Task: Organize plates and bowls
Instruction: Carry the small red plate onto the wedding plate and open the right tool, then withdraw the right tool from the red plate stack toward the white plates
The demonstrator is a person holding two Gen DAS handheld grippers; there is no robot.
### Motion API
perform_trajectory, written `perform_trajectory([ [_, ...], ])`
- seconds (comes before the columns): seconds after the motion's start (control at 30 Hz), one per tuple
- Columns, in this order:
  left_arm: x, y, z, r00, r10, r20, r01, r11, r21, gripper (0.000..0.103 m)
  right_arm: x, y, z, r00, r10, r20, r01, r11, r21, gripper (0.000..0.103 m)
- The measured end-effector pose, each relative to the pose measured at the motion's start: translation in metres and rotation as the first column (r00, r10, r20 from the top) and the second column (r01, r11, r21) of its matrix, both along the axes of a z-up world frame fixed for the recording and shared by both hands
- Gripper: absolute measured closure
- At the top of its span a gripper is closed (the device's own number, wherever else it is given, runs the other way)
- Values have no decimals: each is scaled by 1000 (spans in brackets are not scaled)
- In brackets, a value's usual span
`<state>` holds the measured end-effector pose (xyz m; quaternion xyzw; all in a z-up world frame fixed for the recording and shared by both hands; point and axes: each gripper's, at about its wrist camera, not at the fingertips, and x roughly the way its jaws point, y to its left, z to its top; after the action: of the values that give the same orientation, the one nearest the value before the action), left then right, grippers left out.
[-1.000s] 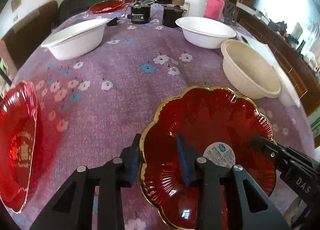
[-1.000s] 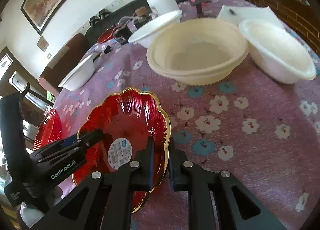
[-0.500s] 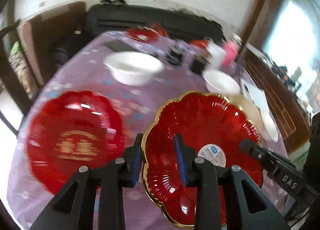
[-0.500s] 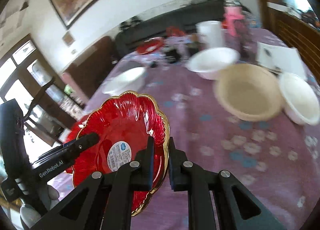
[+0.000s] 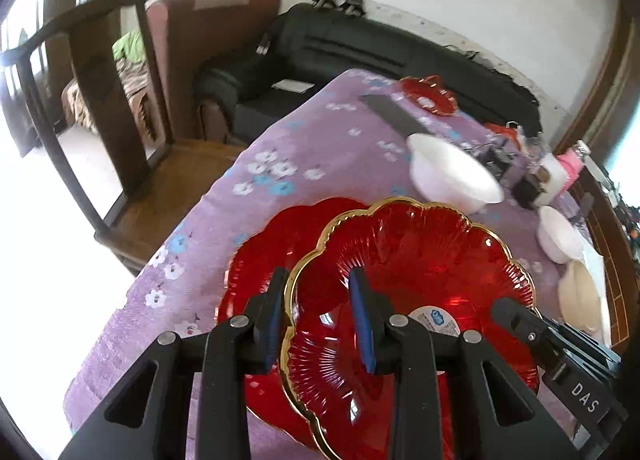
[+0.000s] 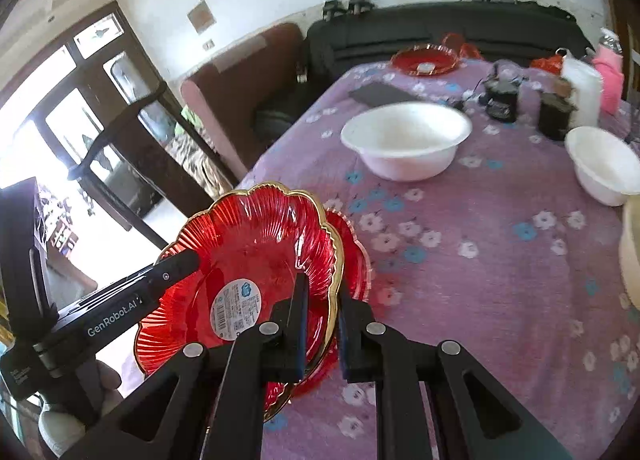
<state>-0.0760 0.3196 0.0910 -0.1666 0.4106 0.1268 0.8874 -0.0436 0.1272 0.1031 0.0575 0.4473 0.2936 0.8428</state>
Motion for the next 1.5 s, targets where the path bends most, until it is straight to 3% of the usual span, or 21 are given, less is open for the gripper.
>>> perform_trajectory([
  [0.33,20,15,-41,995,36,-93,-36,999,1,73,28,19,-45,997,5,-74,-9,999,-54,89],
  [0.43,21,13,-39,995,42,-86,-39,999,32,69,30,26,-48,999,18,-42,-21,996,-82,91],
  [0.57,21,10,-31,998,26,-56,-24,999,39,55,30,34,-50,999,28,-25,-31,994,-102,91],
  [0.7,15,7,-20,1000,15,-20,-14,999,39,53,28,38,-49,1000,26,11,-24,992,-128,89],
  [0.73,12,6,-16,1000,11,-6,-11,999,37,51,26,39,-47,999,24,26,-20,990,-139,83],
  [0.77,9,4,-12,1000,7,6,-7,999,40,47,25,41,-46,999,30,44,-23,989,-149,70],
  [0.87,-4,-2,3,998,-8,56,4,998,58,40,16,48,-38,993,63,102,-45,984,-170,43],
  [0.93,-14,-5,12,995,-13,96,7,998,65,37,8,50,-31,984,52,170,-13,976,-218,35],
  [1.1,-36,-15,34,986,-10,167,-8,994,106,35,-18,25,0,963,13,270,34,985,-167,34],
  [1.17,-46,-25,44,981,-23,194,-1,993,120,31,-31,4,10,955,-29,296,67,990,-122,27],
  [1.5,-89,-95,80,946,-135,295,88,982,169,24,-85,-80,32,920,-157,359,195,978,-73,21],
])
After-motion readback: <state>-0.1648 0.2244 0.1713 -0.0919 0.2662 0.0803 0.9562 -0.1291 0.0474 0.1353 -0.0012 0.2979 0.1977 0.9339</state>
